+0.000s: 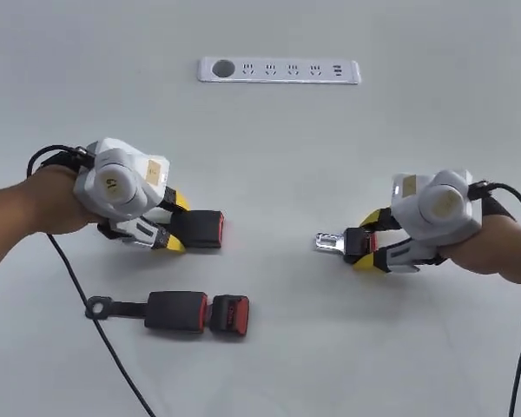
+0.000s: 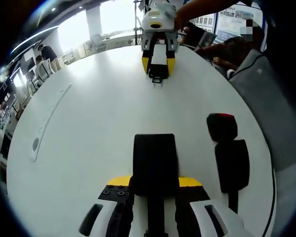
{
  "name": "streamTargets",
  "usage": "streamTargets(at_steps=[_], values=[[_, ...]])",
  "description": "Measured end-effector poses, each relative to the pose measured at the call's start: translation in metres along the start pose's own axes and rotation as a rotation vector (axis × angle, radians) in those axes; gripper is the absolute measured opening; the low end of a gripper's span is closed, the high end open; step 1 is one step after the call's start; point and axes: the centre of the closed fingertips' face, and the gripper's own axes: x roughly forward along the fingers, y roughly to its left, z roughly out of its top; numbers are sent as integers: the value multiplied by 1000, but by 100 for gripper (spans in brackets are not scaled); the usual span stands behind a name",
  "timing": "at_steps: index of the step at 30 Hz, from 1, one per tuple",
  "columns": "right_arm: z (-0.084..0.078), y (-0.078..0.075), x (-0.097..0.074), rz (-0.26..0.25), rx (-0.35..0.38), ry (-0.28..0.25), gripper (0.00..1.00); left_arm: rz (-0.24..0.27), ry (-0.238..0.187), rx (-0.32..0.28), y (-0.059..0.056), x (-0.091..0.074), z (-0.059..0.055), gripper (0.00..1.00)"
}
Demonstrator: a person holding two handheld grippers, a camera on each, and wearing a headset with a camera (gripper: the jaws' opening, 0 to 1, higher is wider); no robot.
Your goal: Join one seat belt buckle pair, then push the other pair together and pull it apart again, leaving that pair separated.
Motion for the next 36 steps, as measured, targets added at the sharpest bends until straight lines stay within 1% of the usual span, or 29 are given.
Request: streamTargets(at_steps=[3, 7, 10, 14, 18, 23, 28, 31, 36], values=[[0, 1, 0, 5, -16, 27, 36, -2, 0, -2, -1, 0, 0, 33], [2, 0, 1, 9, -6, 31, 35, 1, 3, -11, -2, 0, 0, 33], [7, -1, 4, 17, -10, 35, 35, 2, 4, -14, -3, 0, -1, 33], [19, -4, 10, 16, 0, 6, 35, 6, 1, -31, -3, -1, -1, 33], [30, -2, 16, 9, -23, -1, 35, 12, 2, -43, -3, 0, -1, 33], [43, -3, 24, 8, -24, -17, 35, 13, 4, -50, -3, 0, 0, 33], [55, -3, 32, 19, -49, -25, 35, 13, 9, -52, -3, 0, 0, 33], [62, -3, 36, 27, -66, -39, 35, 12, 9, -53, -3, 1, 0, 33], [73, -3, 42, 28, -75, -53, 35, 12, 11, -55, -2, 1, 0, 33]])
